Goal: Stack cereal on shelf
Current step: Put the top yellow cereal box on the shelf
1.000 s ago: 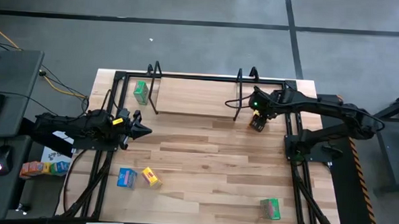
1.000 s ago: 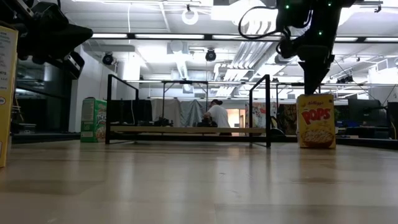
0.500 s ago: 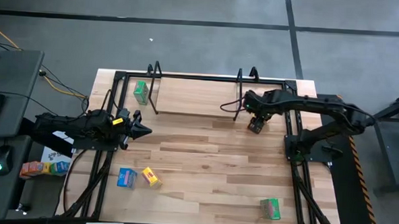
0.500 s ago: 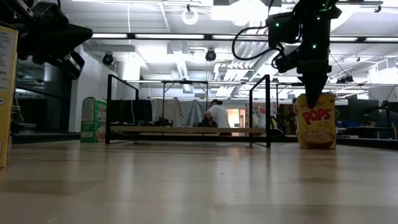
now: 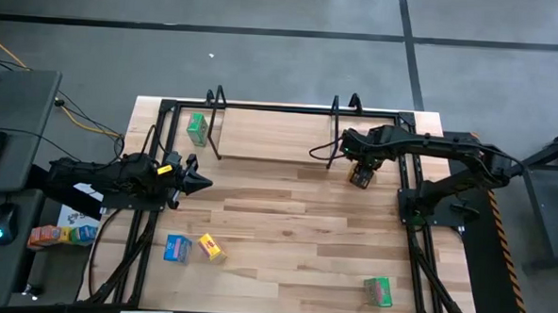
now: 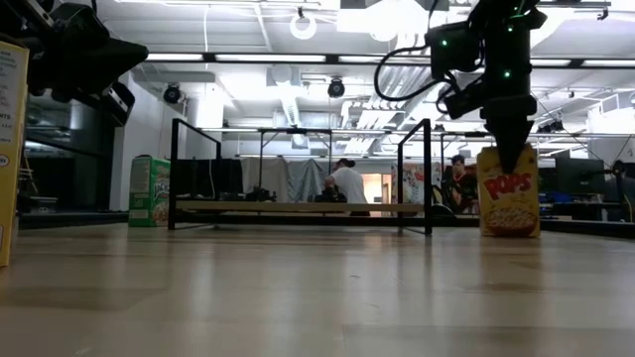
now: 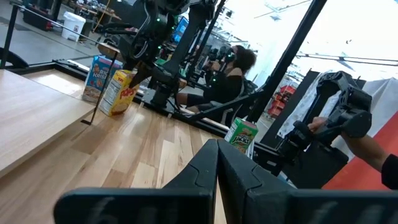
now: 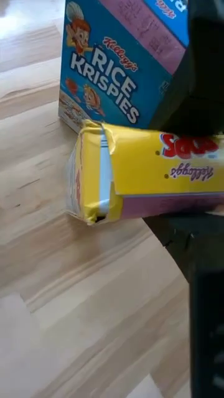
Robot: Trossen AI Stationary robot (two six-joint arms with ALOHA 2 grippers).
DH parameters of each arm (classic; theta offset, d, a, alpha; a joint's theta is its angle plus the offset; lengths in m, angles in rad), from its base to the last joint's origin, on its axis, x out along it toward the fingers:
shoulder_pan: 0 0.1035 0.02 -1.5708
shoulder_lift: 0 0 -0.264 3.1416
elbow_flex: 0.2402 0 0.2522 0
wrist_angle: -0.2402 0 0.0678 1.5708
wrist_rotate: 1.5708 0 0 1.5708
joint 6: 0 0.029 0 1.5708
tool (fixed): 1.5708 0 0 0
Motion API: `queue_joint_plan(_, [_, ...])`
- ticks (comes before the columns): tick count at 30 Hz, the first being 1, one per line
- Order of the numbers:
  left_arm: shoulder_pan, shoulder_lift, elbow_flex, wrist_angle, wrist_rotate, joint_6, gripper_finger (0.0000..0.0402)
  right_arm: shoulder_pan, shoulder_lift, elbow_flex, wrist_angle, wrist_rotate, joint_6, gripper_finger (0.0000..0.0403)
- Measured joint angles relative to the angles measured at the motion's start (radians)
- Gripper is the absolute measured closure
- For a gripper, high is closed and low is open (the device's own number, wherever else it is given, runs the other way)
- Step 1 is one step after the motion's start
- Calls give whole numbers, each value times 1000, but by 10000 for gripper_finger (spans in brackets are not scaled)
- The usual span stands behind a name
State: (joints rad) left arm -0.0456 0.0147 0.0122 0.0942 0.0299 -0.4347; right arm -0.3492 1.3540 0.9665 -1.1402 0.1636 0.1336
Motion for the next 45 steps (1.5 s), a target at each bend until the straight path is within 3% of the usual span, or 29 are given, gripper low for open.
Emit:
queue_joint_plan(8, [0,0,0,0,0,0,401,2,-6,0,-21,-75,-42,322])
queue_joint_plan(17, [0,0,0,0,0,0,401,3,-108,13,-33,-278,-38,323])
queue_joint_plan(26, [0,0,0,0,0,0,401,77,-184,182,100,-464,-46,324])
queue_joint_plan(29, [0,0,0,0,0,0,401,119,-183,244,229,-420,-48,324])
queue_joint_plan(34, [0,0,0,0,0,0,401,159,-135,346,350,-137,-116,324])
queue_joint_plan(37, [0,0,0,0,0,0,401,150,-63,427,341,-21,-161,324])
queue_joint_plan(41, [0,0,0,0,0,0,401,113,88,568,289,37,-222,324])
queue_joint_plan(45, [0,0,0,0,0,0,401,60,279,753,118,84,-290,324])
